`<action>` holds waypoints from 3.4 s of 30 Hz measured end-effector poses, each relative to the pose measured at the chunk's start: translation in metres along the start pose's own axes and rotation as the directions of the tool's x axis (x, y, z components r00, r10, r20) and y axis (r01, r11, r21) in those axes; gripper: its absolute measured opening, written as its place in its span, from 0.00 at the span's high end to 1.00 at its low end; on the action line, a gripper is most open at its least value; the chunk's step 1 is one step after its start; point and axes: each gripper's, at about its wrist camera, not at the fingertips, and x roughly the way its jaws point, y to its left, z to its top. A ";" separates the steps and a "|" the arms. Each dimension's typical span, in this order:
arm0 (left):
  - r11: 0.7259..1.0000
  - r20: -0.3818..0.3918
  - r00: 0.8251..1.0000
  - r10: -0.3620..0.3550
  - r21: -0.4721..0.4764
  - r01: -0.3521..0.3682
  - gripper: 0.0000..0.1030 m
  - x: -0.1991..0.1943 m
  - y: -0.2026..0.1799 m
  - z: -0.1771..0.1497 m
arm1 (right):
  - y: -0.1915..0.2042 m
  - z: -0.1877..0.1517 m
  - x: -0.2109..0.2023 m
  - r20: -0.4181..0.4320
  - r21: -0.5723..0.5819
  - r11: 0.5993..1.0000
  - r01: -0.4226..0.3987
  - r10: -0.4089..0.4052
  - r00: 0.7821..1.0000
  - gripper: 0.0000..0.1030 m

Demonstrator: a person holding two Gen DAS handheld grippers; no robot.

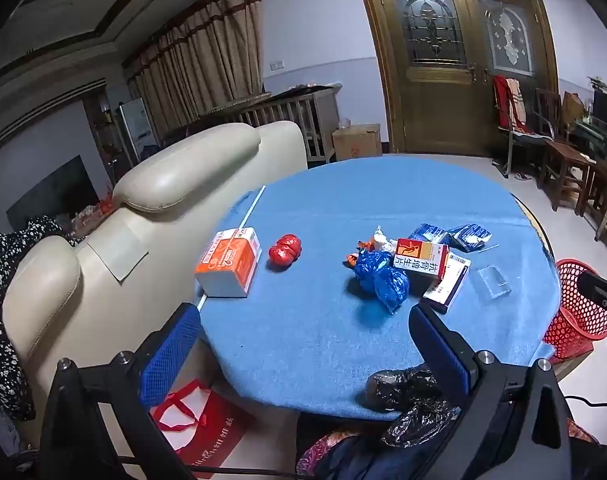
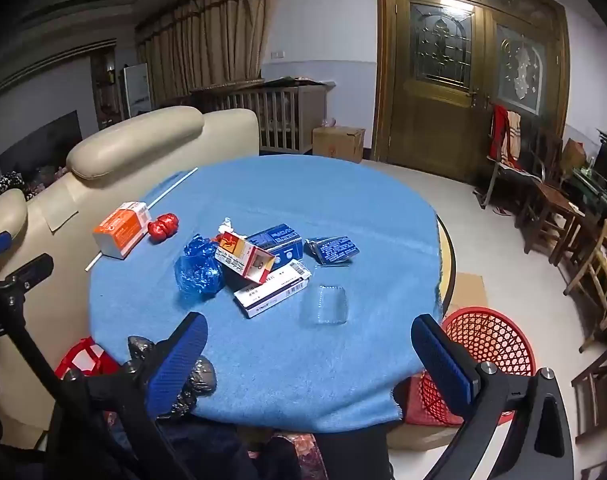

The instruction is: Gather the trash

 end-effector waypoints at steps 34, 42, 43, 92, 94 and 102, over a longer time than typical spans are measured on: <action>0.997 -0.087 0.993 -0.081 -0.023 0.079 0.00 -0.006 -0.007 -0.018 | -0.020 -0.014 -0.011 -0.038 0.112 0.993 0.048 -0.044 0.998 0.00; 0.998 -0.097 0.993 -0.070 -0.015 0.069 0.00 -0.004 -0.009 -0.019 | -0.019 -0.015 -0.008 -0.046 0.114 0.993 0.038 -0.033 0.998 0.00; 0.998 -0.098 0.993 -0.068 -0.016 0.067 0.00 -0.004 -0.009 -0.020 | -0.019 -0.015 -0.007 -0.048 0.115 0.993 0.036 -0.030 0.998 0.00; 0.998 -0.136 0.989 -0.055 0.002 0.056 0.00 0.002 -0.011 -0.026 | -0.019 -0.024 0.009 -0.118 0.138 0.990 0.012 0.004 0.993 0.00; 0.998 -0.137 0.989 -0.055 0.002 0.055 0.00 0.003 -0.011 -0.026 | -0.020 -0.024 0.009 -0.119 0.139 0.990 0.012 0.004 0.993 0.00; 0.998 -0.145 0.988 -0.056 0.007 0.057 0.00 0.004 -0.012 -0.027 | -0.022 -0.026 0.013 -0.136 0.150 0.989 0.007 0.014 0.991 0.00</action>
